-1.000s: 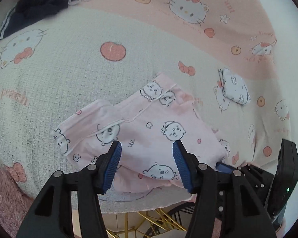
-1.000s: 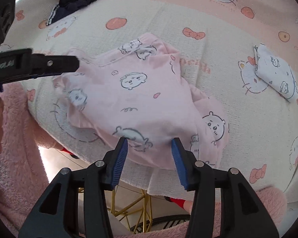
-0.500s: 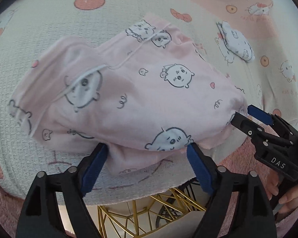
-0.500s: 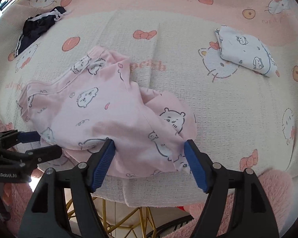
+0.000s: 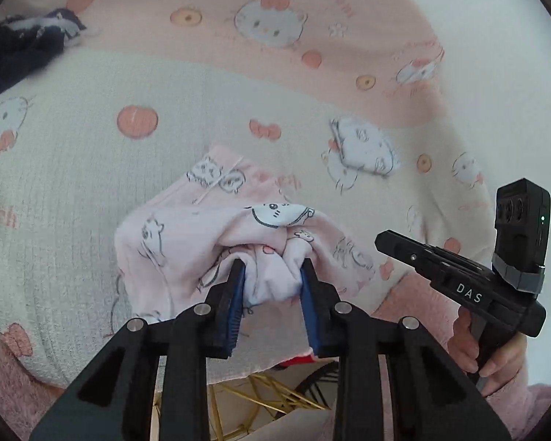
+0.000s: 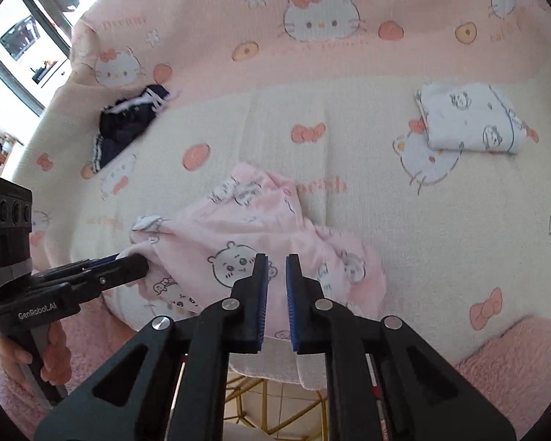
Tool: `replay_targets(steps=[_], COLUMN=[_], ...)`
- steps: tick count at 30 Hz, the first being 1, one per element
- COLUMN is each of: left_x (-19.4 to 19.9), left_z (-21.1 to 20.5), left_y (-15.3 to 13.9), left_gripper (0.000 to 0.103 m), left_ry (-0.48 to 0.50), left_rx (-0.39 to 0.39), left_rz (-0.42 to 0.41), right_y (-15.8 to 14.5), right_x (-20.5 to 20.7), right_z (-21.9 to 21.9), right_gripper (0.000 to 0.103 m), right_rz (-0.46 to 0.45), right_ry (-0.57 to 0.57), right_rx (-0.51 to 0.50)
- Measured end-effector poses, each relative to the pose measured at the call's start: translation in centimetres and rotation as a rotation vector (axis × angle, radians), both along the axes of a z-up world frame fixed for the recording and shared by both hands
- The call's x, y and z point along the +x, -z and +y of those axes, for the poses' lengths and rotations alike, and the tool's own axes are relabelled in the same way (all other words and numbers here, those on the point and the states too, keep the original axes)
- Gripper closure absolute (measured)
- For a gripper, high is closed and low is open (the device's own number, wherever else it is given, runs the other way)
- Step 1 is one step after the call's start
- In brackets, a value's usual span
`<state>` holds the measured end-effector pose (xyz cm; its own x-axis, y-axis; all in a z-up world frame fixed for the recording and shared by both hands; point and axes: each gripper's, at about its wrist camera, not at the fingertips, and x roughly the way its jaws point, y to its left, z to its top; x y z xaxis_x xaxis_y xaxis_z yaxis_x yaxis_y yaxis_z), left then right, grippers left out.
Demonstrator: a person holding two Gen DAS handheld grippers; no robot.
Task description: Fold clothes
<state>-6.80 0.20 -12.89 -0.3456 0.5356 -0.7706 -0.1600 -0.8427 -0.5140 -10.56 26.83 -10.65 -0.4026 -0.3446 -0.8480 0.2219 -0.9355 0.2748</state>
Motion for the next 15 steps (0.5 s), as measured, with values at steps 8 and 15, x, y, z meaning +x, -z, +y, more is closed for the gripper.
replay_targets(steps=[8,15], left_x=[-0.5,-1.7], left_z=[-2.9,-2.6], left_y=[-2.5,0.3], left_gripper=[0.073,0.071], left_ry=[-0.095,-0.064], left_rx=[0.017,-0.107], left_rz=[0.073,-0.044], right_y=[-0.7,5.9], right_x=[-1.5,0.9], right_z=[0.5,-4.0], right_gripper=[0.078,0.054], right_rz=[0.031,-0.195], right_ry=[0.078,-0.19], right_rx=[0.125,0.086])
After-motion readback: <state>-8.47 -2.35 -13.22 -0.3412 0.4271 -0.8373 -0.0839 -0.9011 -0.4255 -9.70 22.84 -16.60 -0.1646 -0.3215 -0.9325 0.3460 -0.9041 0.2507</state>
